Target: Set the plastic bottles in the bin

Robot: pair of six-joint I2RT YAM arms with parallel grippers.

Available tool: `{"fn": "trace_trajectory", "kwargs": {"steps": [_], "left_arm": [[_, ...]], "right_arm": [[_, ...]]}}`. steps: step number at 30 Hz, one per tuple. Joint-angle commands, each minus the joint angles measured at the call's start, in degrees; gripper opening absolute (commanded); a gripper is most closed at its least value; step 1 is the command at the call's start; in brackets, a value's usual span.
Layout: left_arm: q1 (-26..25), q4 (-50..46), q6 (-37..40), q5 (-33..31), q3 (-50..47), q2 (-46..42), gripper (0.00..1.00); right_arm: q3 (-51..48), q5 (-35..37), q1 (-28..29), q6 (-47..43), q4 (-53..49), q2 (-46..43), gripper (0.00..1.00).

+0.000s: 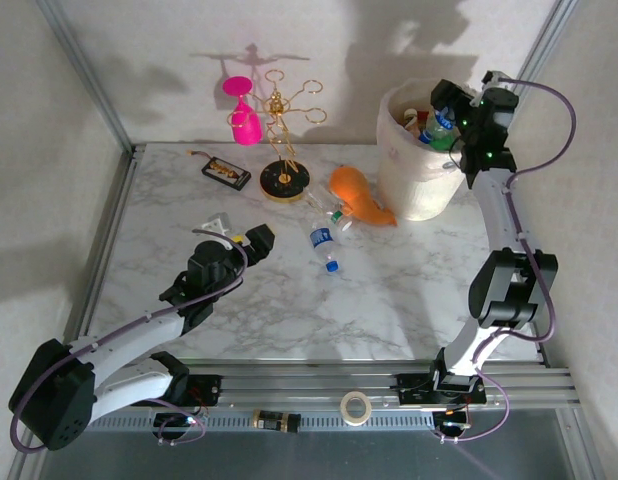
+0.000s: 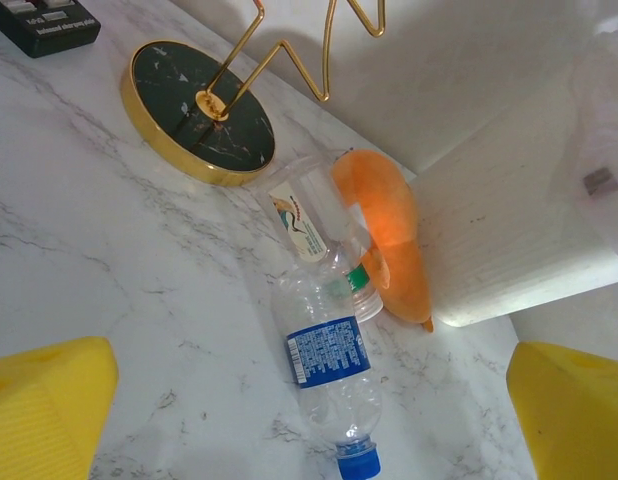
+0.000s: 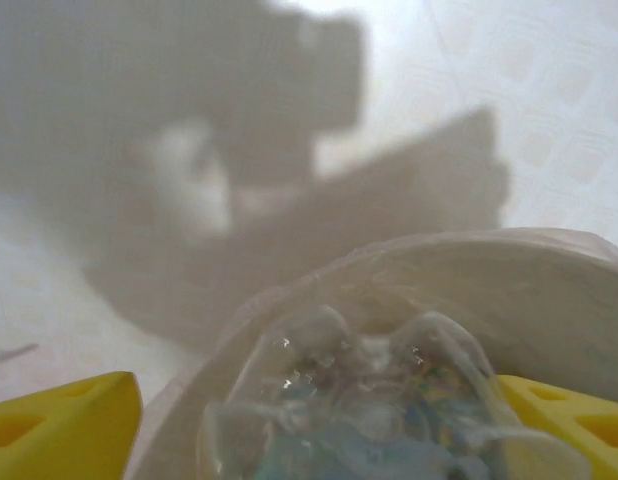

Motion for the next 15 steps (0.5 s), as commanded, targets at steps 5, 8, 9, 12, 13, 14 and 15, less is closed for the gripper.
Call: {"fn": "trace_trajectory", "kwargs": {"steps": [5,8,9,12,13,14,15], "left_arm": [[1.4,1.7,-1.8,-0.1,-1.0,0.4,0.99],[1.6,2.2,-2.0,-0.1,-0.8,0.9,0.99],[1.7,2.4,-2.1,-0.2,-0.7,1.1,1.0],[2.2,2.9,-2.6,-0.2,-0.6,1.5,1.0],[2.4,3.0,-2.7,-0.1,-0.5,1.6,0.99],[2.7,3.1,-2.9,-0.1,-0.4,1.8,1.0],[2.9,3.2,-3.0,0.0,-0.3,1.9,0.99]], "right_arm": [[-1.7,6.8,0.1,-5.8,-0.3,-6.8,0.99],[-2.5,9.7,1.0,-8.3,-0.3,-9.6,0.99],[-2.9,11.3,1.7,-9.3,-0.3,-10.7,0.99],[-4.3,14.1,4.0,-11.7,-0.3,-13.6,0.99],[-4.8,14.7,4.6,-12.3,-0.2,-14.3,0.99],[-5.5,15.5,5.6,-13.1,0.0,-15.4,0.99],[-6.2,16.1,6.6,-13.9,0.2,-16.3,0.99]]}}
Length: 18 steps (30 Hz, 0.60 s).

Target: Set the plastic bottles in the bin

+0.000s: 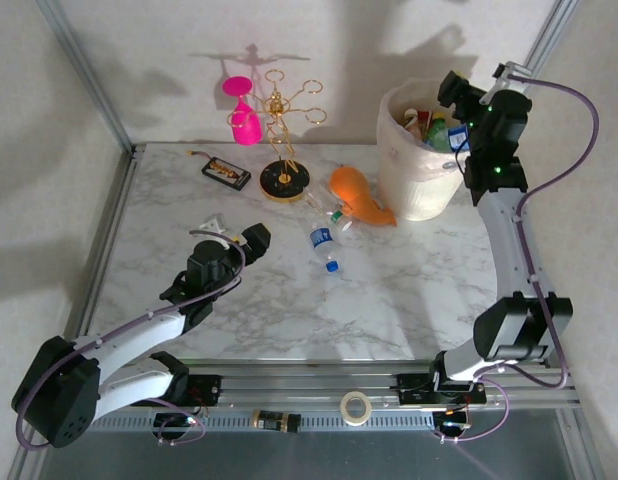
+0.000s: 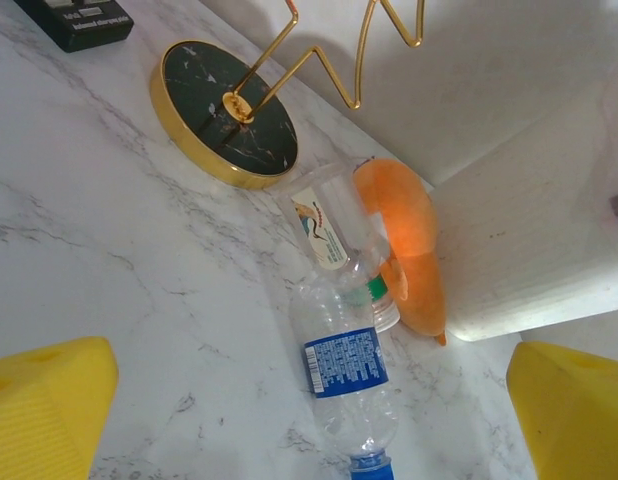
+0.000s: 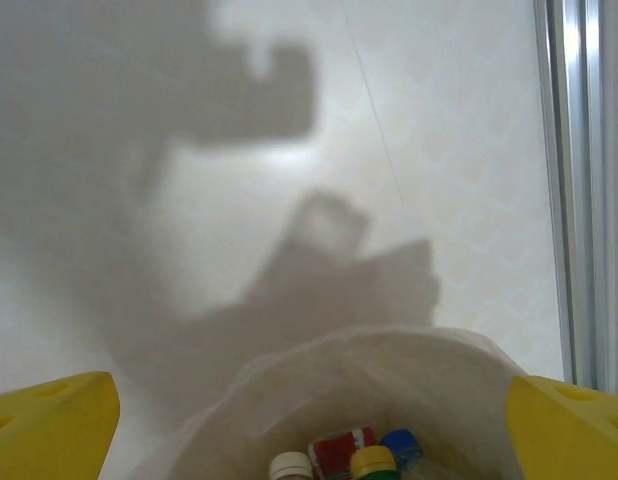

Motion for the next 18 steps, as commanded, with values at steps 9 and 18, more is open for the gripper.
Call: {"fn": "trace_trajectory", "kwargs": {"steps": [9,18], "left_arm": [[1.5,2.1,-1.5,0.3,1.1,1.1,0.99],[2.0,2.6,-2.3,-0.7,1.2,2.2,1.0]], "right_arm": [[-11.1,1.4,6.5,0.0,1.2,-9.6,0.99],[-28.3,-0.5,19.9,2.3,0.4,-18.9,0.99]]}}
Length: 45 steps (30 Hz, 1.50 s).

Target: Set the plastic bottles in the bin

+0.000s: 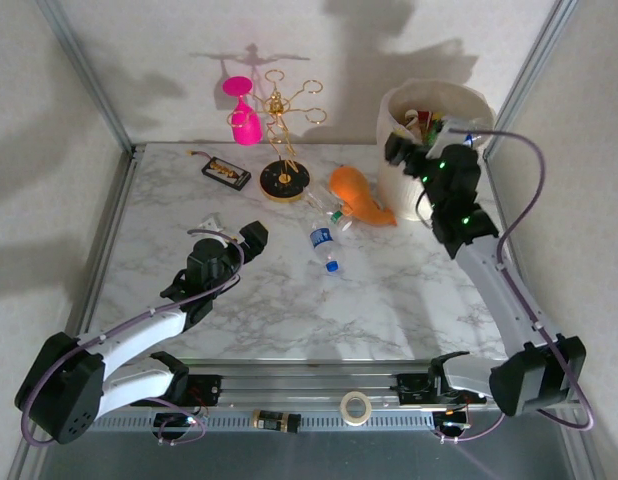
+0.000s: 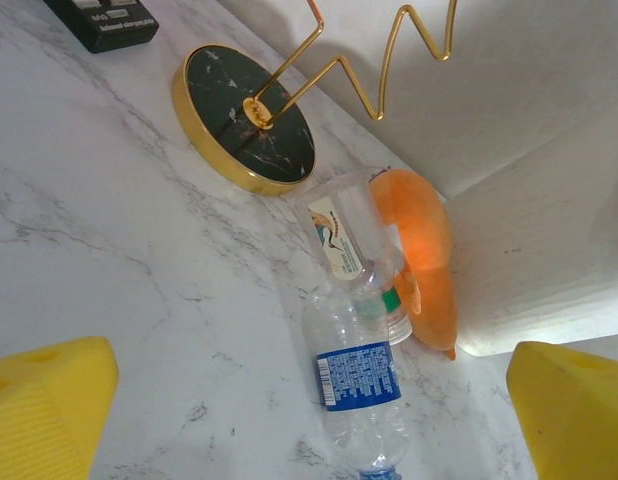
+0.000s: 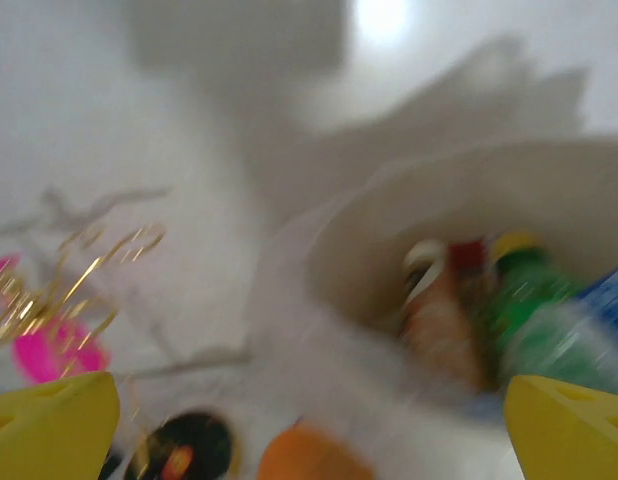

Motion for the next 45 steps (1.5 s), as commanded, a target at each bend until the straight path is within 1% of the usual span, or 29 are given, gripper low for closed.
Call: {"fn": "trace_trajectory", "kwargs": {"steps": [1,4,7,11,14,16,19,23,28,29,31,36,38,43,45], "left_arm": [[0.8,2.1,-1.1,-0.7,1.4,0.9,1.0],[1.4,1.8,-1.2,-0.7,1.7,1.4,0.99],[2.2,1.3,-1.4,-0.8,1.7,1.2,1.0],[3.4,0.3,-1.8,-0.8,1.2,0.4,0.99],[4.4,-0.7,-2.2,-0.8,0.7,-0.4,1.0],[5.3,-1.2,-2.4,-0.7,0.2,-1.2,0.99],[6.5,-2.0,-2.7,-0.5,-0.5,-2.3,1.0],[7.7,-2.2,-2.9,-0.3,-1.7,-3.4,1.0],[8.8,-2.3,-3.1,0.6,-2.5,-3.3,1.0],[8.9,-2.2,-3.1,0.8,-2.6,-3.2,1.0],[9.1,-2.1,-3.5,1.0,-2.8,-3.1,1.0],[9.3,-1.8,-4.1,1.6,-3.1,-3.1,0.99],[9.3,-1.8,-4.2,1.6,-3.1,-3.2,1.0],[9.4,-1.5,-4.5,1.6,-3.0,-3.0,1.0],[9.4,-1.3,-4.6,1.7,-3.0,-2.9,1.0]], "right_arm": [[-5.5,-0.8,5.8,1.5,0.2,-4.2,0.99],[-9.5,0.3,11.9,2.2,-1.3,-5.2,0.99],[-11.7,0.5,17.5,3.2,-2.9,-3.3,0.99],[-10.9,1.0,23.7,3.0,-6.5,3.8,0.99],[-7.9,1.6,26.6,2.2,-9.5,11.0,0.99],[-5.7,3.5,27.8,2.3,-11.3,15.3,0.99],[-1.7,6.8,28.5,2.8,-15.2,21.7,0.99],[2.7,8.6,28.5,4.4,-19.9,29.1,0.99],[5.8,10.2,28.5,5.4,-22.4,35.8,0.99],[6.1,10.3,28.5,5.4,-22.6,36.8,0.97],[7.1,10.7,28.5,5.2,-22.7,38.8,0.92],[9.1,13.0,28.5,5.0,-23.1,42.3,0.85],[9.2,13.3,28.5,5.0,-22.7,42.8,0.82],[8.8,13.3,28.5,5.0,-21.1,43.1,0.71],[8.7,13.2,28.5,5.2,-20.6,43.2,0.68]]}}
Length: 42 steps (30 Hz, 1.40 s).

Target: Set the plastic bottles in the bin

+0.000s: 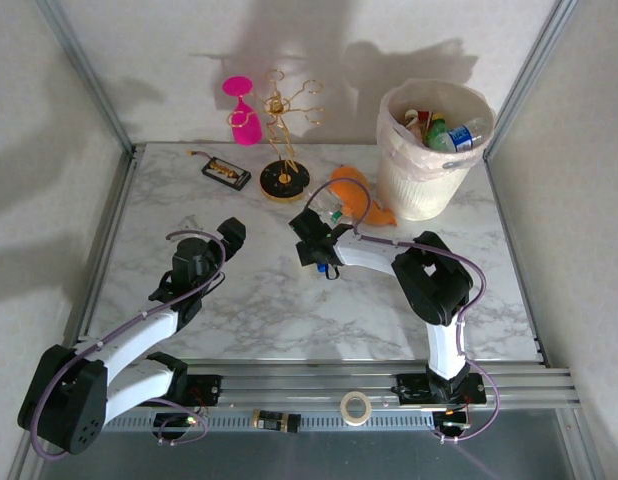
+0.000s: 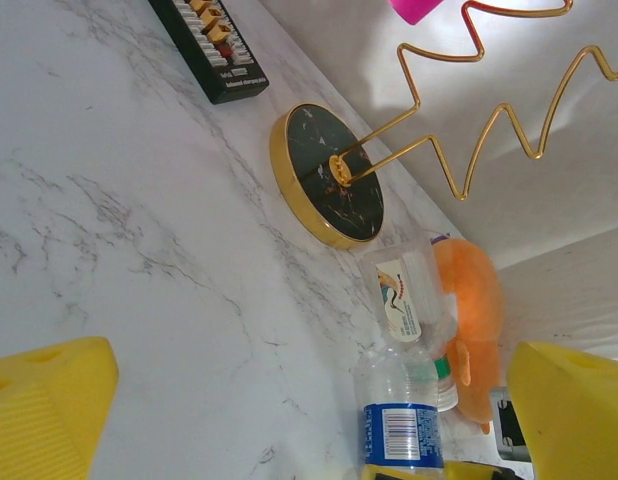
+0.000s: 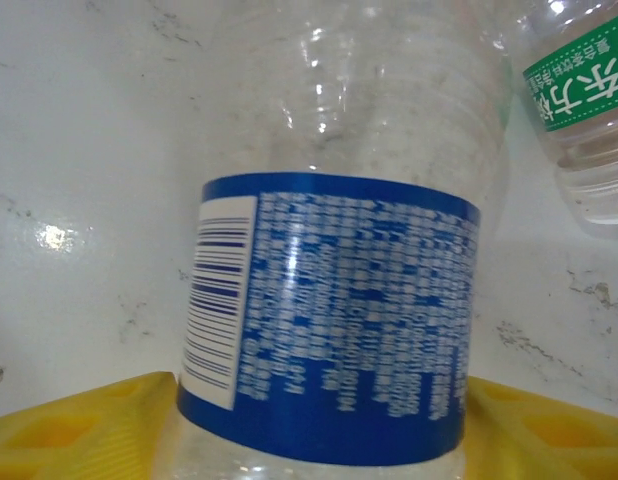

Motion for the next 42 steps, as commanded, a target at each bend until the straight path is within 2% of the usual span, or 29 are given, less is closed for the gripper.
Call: {"fn": "trace_trajectory", "kwargs": {"steps": [1,6,10,12,17,22,27,32,38,42], "left_arm": [[0.6,0.4,-0.9,1.0,-0.5,-0.2,1.0],[0.6,0.4,-0.9,1.0,-0.6,-0.4,1.0],[0.6,0.2,-0.9,0.8,-0.8,-0.8,1.0],[0.6,0.2,-0.9,0.7,-0.9,-0.9,1.0],[0.7,0.6,-1.0,1.0,-1.0,-0.9,1.0],[0.7,1.2,-0.8,1.5,-1.2,-0.8,1.0],[0.8,1.8,-0.3,2.7,-1.2,-0.7,0.99],[0.7,3.3,1.0,6.0,-1.0,0.0,0.99],[0.7,5.5,1.7,9.7,-0.4,1.3,1.0],[0.7,6.9,1.4,10.7,-0.3,2.4,1.0]], "right_arm": [[1.0,1.7,0.3,0.5,0.6,0.5,0.67],[-0.1,1.6,0.3,0.6,2.1,-0.1,0.56],[-4.2,-0.4,0.3,0.4,7.3,-4.6,0.54],[-6.1,-1.7,0.2,-0.7,10.1,-7.1,0.49],[-9.1,-3.5,0.1,-3.7,15.5,-12.2,0.48],[-12.2,-10.7,-1.7,-5.3,22.7,-18.3,0.47],[-15.6,-19.9,-6.4,-4.8,30.1,-25.7,0.46],[-13.8,-26.2,-12.9,-5.0,29.7,-30.9,0.46],[-7.9,-27.9,-20.7,-6.7,24.9,-36.8,0.44],[-3.2,-24.9,-25.6,-8.3,21.7,-39.4,0.45]]}}
